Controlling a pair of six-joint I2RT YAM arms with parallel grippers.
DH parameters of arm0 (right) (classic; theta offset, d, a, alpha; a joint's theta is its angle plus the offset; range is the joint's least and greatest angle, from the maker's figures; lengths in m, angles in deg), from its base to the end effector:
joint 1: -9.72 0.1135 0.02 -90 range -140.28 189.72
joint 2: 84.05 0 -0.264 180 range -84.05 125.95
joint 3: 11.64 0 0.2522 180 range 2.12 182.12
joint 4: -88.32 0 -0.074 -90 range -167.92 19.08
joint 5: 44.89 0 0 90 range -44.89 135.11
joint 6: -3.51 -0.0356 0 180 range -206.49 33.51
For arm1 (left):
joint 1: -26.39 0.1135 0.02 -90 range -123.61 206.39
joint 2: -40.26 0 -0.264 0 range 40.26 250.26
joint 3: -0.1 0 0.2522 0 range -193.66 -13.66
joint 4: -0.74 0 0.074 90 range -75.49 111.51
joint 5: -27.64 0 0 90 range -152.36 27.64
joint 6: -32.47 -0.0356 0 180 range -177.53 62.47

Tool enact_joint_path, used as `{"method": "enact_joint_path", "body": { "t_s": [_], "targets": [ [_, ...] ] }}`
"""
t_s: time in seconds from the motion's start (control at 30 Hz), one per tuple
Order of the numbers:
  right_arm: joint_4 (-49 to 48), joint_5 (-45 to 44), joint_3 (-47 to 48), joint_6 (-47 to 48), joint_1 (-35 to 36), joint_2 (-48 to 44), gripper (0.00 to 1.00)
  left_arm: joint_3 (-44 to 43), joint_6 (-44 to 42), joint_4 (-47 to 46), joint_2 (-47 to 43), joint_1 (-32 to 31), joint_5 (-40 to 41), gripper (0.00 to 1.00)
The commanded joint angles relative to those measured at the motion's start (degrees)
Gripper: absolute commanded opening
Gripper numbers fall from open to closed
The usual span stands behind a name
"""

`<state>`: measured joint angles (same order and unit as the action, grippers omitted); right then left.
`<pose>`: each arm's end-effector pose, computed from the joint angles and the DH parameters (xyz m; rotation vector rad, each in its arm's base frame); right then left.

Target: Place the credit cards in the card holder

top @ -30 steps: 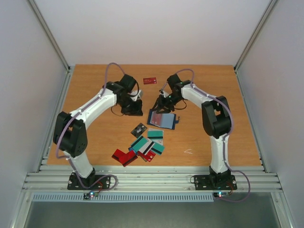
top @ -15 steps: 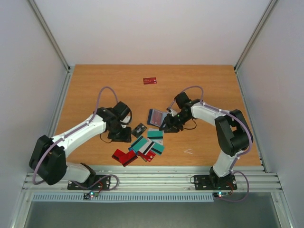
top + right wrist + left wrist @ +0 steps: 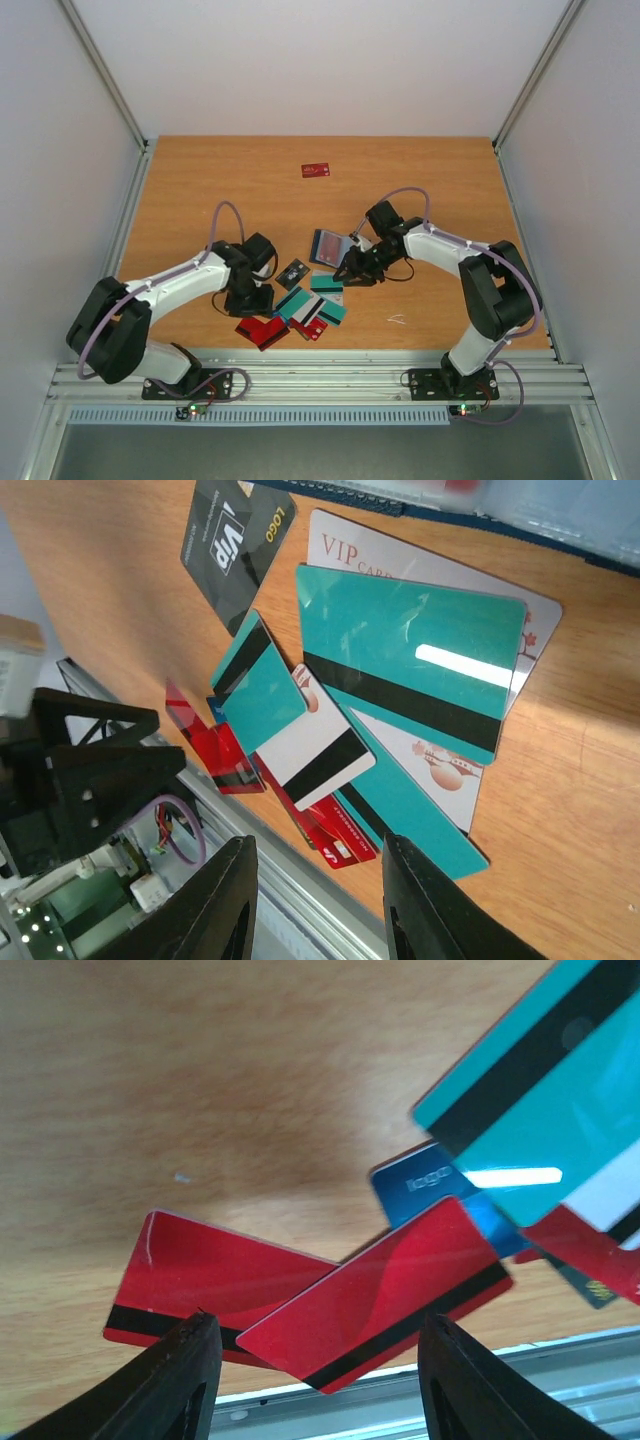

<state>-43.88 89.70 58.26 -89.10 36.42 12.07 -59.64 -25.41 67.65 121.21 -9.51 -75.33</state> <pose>0.2583 0.1579 0.1691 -0.7488 2.7297 1.2214 0.1712 -0.1338 0.1743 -0.1054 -3.0243 0.3129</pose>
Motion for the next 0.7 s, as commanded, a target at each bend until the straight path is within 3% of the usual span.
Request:
{"method": "enact_joint_path", "body": {
  "t_s": [0.0, 0.67],
  "targets": [
    [-0.6, 0.1, -1.3, -0.8, 0.5, -2.9, 0.36, 2.3, 3.5, -3.1, 1.0, -0.7, -1.2, 0.56],
    [-2.8, 1.7, -4.4, -1.4, 0.4, -5.4, 0.37, 3.9, 9.2, -3.9, 4.7, -8.0, 1.6, 0.56]
  ]
}}
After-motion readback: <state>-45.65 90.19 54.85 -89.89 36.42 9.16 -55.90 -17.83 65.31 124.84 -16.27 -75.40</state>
